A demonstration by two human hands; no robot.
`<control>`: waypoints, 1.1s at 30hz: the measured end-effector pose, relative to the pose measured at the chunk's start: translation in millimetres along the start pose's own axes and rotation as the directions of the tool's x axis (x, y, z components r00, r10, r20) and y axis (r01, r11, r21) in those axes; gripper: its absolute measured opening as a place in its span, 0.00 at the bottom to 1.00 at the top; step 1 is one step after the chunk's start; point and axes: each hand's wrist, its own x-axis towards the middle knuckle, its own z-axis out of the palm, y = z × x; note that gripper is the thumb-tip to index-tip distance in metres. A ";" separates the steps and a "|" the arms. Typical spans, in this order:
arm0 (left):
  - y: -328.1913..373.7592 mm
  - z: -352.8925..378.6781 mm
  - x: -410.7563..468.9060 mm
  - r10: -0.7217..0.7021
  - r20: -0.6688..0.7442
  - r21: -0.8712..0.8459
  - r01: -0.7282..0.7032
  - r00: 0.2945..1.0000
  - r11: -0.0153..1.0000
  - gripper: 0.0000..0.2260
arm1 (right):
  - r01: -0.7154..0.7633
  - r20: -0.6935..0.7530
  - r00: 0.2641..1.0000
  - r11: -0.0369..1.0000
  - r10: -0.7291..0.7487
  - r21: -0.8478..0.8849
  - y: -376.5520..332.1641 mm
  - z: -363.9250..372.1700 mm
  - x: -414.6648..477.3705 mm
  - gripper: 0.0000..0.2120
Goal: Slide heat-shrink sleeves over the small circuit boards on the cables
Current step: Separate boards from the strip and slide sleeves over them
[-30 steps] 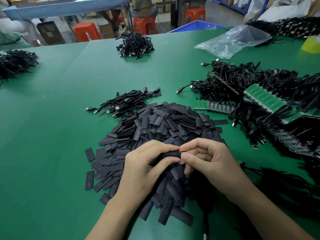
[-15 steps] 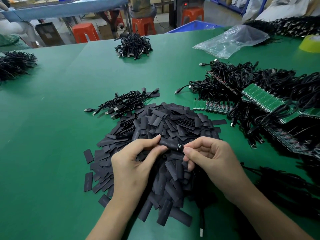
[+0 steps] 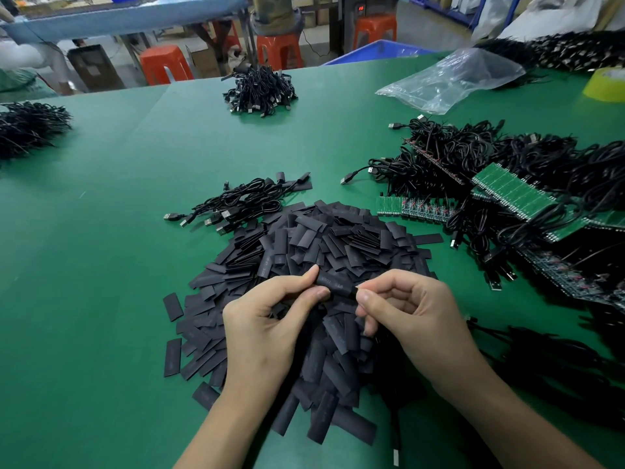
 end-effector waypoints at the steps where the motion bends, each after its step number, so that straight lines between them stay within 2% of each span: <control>1: -0.2 0.2 -0.3 -0.008 0.002 -0.011 0.008 1.000 1.000 0.10 | 0.001 -0.003 1.000 1.000 -0.001 0.002 0.1 0.3 -0.2 0.08; 12: -2.9 2.9 -1.8 -0.055 0.020 -0.080 0.056 0.998 0.995 0.11 | 0.004 -0.036 0.999 1.000 -0.003 0.029 2.5 3.5 -1.6 0.05; 18: 1.6 1.5 0.9 -0.037 -0.001 -0.075 0.037 0.999 0.997 0.09 | 0.059 -0.065 0.996 0.998 -0.060 -0.022 1.1 4.6 -2.6 0.08; 21: 3.2 0.8 1.8 -0.038 -0.012 -0.059 0.038 0.999 0.998 0.07 | 0.104 -0.090 0.989 0.988 -0.115 -0.116 0.3 6.8 -5.8 0.08; 22: 3.7 0.1 2.9 -0.014 -0.010 -0.027 0.014 1.000 1.000 0.07 | 0.127 -0.099 0.985 0.979 -0.144 -0.162 0.0 7.1 -6.5 0.08; 24: 4.3 -2.9 5.9 0.119 0.029 0.107 -0.122 0.992 0.987 0.09 | 0.180 -0.108 0.971 0.948 -0.214 -0.264 -1.6 7.0 -7.4 0.07; 27: 0.5 -9.1 11.0 0.329 0.152 0.288 -0.360 0.932 0.888 0.14 | 0.230 -0.100 0.953 0.900 -0.285 -0.370 -3.5 6.0 -7.1 0.06; 33: -5.9 -14.1 12.6 0.435 0.325 0.353 -0.535 0.839 0.768 0.12 | 0.242 -0.055 0.955 0.876 -0.291 -0.418 -4.4 6.6 -7.5 0.06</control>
